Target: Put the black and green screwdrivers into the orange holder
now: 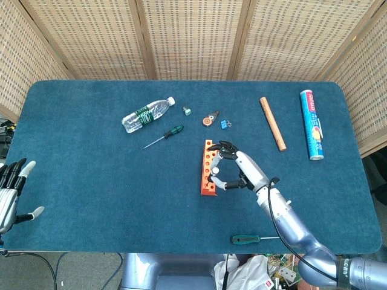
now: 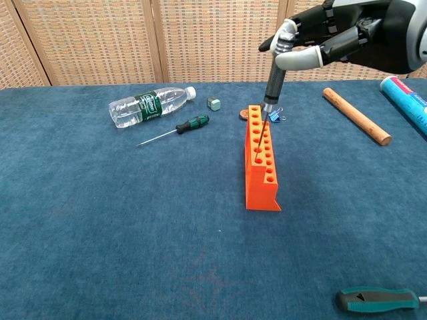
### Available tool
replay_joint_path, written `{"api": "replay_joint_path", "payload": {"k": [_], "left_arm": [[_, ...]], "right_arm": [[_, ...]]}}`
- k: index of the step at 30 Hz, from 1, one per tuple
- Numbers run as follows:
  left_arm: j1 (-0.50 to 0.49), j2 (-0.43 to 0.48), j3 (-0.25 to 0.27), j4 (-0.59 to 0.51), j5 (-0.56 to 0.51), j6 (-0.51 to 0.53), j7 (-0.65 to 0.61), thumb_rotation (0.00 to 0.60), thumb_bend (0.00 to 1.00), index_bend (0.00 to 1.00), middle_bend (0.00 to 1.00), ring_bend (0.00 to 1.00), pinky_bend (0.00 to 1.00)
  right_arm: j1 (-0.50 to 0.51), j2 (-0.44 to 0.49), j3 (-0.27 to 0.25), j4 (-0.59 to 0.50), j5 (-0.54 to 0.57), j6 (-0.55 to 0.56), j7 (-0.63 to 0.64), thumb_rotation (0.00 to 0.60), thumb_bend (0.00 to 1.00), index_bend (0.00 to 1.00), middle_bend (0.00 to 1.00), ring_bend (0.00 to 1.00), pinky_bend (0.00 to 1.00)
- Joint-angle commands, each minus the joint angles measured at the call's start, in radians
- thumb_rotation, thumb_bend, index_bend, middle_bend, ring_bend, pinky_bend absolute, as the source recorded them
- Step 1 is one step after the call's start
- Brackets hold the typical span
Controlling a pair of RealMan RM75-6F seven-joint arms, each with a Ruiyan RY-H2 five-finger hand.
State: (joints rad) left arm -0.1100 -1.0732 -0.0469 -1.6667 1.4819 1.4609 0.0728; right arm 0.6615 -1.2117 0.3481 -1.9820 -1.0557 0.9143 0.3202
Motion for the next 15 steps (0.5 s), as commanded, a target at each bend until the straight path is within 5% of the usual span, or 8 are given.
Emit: {"api": "replay_joint_path", "payload": {"k": [1,15], "left_arm": [[0.000,-0.001,0.001,0.000,0.001,0.000,0.001,0.600,0.00,0.00,0.00,0.00,0.00],[0.000,0.000,0.000,0.001,0.001,0.002,-0.003,0.600,0.00,0.00,0.00,0.00,0.00]], "right_arm": [[0.000,0.001,-0.001,0.001,0.000,-0.002,0.001,0.600,0.43,0.59,0.20,0.00,0.00],[0.010,-0.009,-0.005,0.013,0.012,-0.003,-0.010,0.600,0.43,0.59,0.20,0.00,0.00]]}}
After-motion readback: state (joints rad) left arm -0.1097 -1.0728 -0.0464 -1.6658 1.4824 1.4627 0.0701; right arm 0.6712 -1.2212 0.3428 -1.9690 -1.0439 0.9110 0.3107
